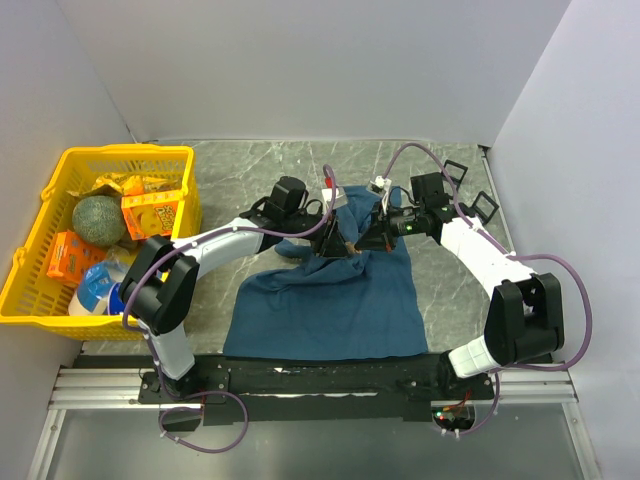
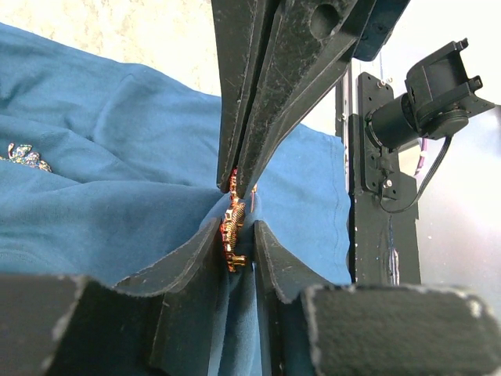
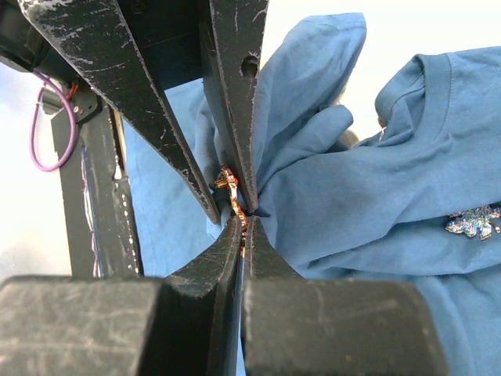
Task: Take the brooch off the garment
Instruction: Remove the brooch from the clothes.
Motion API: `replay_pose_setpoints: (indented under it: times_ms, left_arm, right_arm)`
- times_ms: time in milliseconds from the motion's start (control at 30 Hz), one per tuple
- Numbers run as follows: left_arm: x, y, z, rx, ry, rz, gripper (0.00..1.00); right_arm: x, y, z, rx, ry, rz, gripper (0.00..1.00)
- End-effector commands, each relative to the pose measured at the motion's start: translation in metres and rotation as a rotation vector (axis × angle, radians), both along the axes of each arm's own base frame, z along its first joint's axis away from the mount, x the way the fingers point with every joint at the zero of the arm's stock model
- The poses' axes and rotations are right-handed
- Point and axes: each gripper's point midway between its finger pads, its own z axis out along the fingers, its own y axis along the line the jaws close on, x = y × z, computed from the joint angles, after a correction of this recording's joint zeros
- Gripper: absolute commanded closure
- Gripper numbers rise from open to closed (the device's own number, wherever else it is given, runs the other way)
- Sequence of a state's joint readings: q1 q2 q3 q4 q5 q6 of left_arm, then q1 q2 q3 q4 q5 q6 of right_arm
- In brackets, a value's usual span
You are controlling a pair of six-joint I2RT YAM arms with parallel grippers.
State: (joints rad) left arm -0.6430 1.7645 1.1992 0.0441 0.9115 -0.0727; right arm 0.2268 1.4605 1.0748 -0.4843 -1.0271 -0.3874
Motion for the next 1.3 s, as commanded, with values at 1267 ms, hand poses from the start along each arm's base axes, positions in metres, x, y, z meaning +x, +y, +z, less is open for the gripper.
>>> replay_pose_setpoints:
  times_ms: [1267]
  left_arm:
    - [0.014, -0.006, 0.03, -0.047, 0.01, 0.063, 0.68]
  right_arm:
    - [0.0, -0.001, 0.015, 0.003, -0.08, -0.003, 1.0]
